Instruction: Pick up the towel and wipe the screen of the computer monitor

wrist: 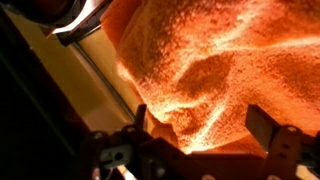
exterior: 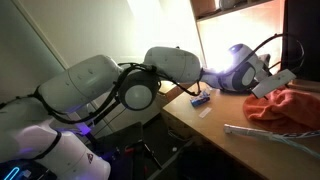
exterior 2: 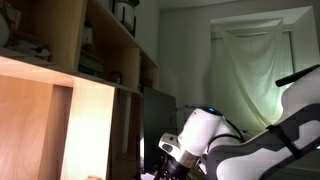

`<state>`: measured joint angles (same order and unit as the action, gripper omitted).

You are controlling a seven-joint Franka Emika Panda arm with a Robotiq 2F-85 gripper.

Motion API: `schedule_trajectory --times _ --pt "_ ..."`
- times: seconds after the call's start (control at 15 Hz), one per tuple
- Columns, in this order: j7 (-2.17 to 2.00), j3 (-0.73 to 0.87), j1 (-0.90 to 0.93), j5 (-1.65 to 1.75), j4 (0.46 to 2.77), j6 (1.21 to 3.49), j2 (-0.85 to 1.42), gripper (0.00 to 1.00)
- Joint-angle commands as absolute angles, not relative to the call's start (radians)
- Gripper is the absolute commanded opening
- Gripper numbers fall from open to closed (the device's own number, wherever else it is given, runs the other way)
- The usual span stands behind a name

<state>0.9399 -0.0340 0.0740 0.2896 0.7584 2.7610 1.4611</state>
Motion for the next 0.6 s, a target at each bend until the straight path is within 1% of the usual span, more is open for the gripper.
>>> schedule_trajectory --times 0.0,0.27,0.53 --pt "0.939 -0.048 0.047 0.273 0.763 2.719 1.453 1.00" --pt "0.924 -0.028 0.036 0.268 0.741 2.680 1.466 1.00" --pt "0.874 0.029 0.047 0.285 0.751 2.639 1.466 1.00"
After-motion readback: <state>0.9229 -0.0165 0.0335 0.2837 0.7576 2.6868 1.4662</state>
